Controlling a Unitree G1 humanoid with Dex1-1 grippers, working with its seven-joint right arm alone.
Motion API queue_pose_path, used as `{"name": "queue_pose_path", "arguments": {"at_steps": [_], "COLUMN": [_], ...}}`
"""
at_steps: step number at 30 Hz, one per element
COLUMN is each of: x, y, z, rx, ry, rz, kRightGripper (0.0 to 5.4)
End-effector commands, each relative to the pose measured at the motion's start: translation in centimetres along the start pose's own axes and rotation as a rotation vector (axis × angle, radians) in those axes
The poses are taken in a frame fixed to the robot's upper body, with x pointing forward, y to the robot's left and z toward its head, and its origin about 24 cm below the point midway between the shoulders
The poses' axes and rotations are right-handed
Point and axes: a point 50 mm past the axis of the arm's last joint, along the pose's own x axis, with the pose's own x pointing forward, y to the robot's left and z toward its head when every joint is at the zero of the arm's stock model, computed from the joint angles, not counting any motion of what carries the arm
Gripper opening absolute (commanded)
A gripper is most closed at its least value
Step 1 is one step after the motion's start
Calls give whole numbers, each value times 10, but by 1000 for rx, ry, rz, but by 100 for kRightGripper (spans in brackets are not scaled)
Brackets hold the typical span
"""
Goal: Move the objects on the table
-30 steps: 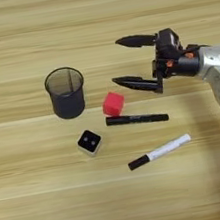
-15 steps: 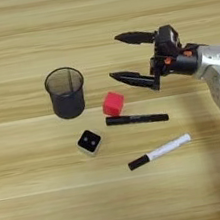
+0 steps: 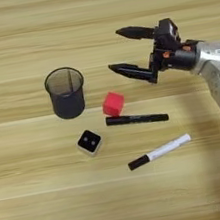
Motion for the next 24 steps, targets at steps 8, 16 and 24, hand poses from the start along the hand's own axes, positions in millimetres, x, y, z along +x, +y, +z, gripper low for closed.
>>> {"name": "queue_pose_path", "arguments": {"at_steps": [8,16,24], "x": [5,8,6], "y": [-10,-3,-3], "z": [39,28,33], "rx": [-110,-95,-93], "ry": [-48,-47,-45], "rz": [-61,-59,-63], "kRightGripper": [534,534,534]}}
